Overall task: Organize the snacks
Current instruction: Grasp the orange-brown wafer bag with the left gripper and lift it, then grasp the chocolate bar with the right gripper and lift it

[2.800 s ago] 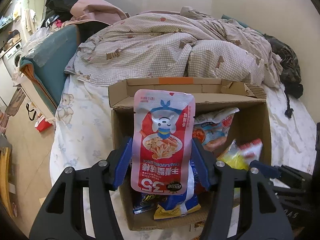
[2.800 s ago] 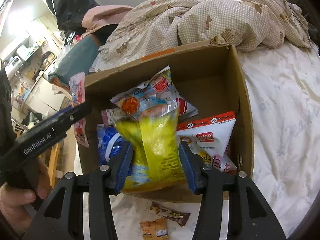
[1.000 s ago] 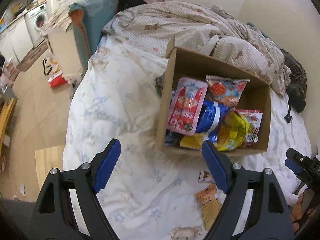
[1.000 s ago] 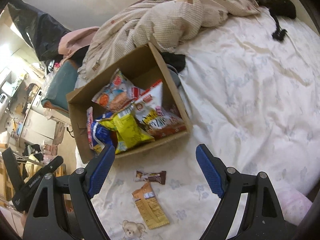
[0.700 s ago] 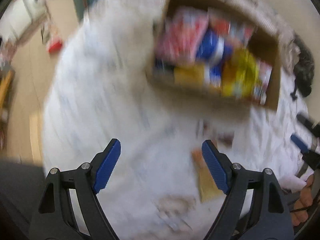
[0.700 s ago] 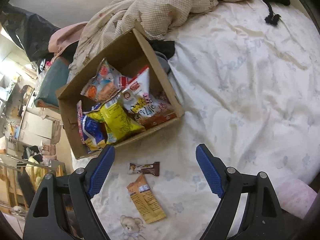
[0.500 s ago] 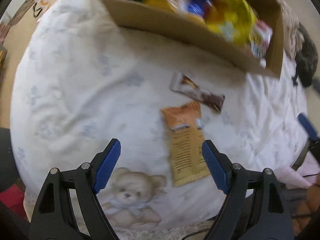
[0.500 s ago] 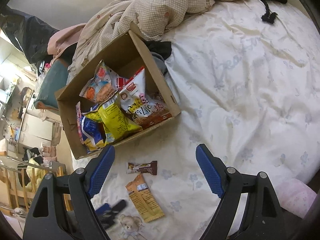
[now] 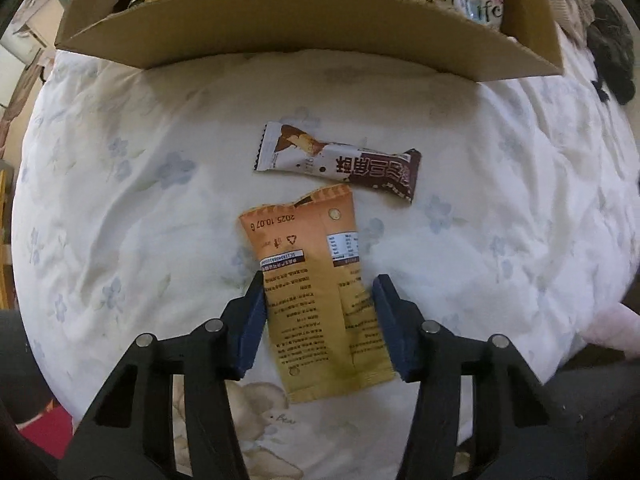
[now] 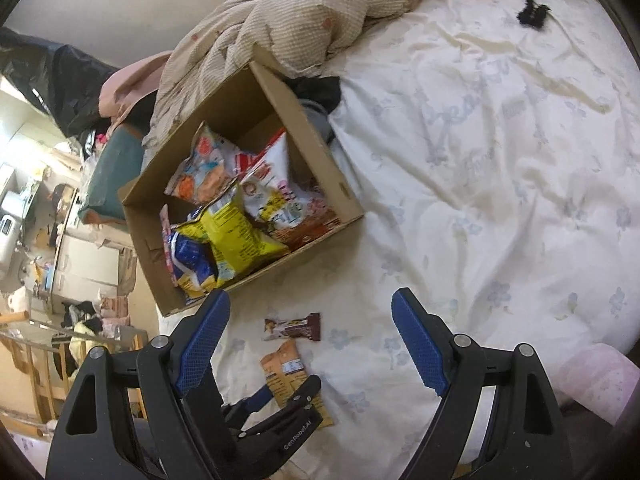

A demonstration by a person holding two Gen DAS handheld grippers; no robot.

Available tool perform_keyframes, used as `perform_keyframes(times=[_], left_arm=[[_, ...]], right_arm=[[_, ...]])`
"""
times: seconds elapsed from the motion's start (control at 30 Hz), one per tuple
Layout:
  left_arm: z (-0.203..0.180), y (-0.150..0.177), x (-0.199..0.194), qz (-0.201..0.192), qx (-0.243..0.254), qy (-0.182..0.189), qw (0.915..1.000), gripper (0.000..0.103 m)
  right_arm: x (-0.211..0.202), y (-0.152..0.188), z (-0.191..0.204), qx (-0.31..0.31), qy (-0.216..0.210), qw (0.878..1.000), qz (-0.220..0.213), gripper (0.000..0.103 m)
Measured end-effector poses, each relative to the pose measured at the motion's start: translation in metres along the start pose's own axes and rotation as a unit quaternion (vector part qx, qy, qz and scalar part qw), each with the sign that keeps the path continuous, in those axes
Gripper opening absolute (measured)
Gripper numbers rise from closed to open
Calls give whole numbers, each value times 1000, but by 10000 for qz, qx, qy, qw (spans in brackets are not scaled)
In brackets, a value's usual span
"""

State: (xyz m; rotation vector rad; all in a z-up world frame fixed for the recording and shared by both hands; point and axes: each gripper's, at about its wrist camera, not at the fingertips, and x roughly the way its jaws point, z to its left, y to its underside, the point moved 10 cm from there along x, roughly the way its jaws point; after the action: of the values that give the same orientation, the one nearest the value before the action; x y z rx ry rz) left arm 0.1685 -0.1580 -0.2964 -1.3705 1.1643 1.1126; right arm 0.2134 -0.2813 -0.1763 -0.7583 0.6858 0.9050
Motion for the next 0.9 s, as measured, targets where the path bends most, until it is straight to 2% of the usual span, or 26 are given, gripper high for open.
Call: perform_keyframes(times=[0.1,0.17,0.47,0.7,0.8,0.9], left_arm=[[3,2,-10,65,43,121,9999,32],[7,5,-19,100,87,217,9997,29],[49,-3,-75,-56,437,420,9981,26],[85,-29,-104,-472,621,423,9961,26],[92,-37,-103,-557,498,483,9960,26],[105,-40,-101,-472,200,734,9960,26]], right_arm=[[3,3,10,-156,-59,9998,60,86],[4,5,16,-294,-43,9995,58,86],[12,12,26,-538,97,9984,140,86],[24,17,28,-664,251,9972,248,86],[33,23,30,-772,349,9958,357,86],[42,28,30,-873,441,9941,479,86]])
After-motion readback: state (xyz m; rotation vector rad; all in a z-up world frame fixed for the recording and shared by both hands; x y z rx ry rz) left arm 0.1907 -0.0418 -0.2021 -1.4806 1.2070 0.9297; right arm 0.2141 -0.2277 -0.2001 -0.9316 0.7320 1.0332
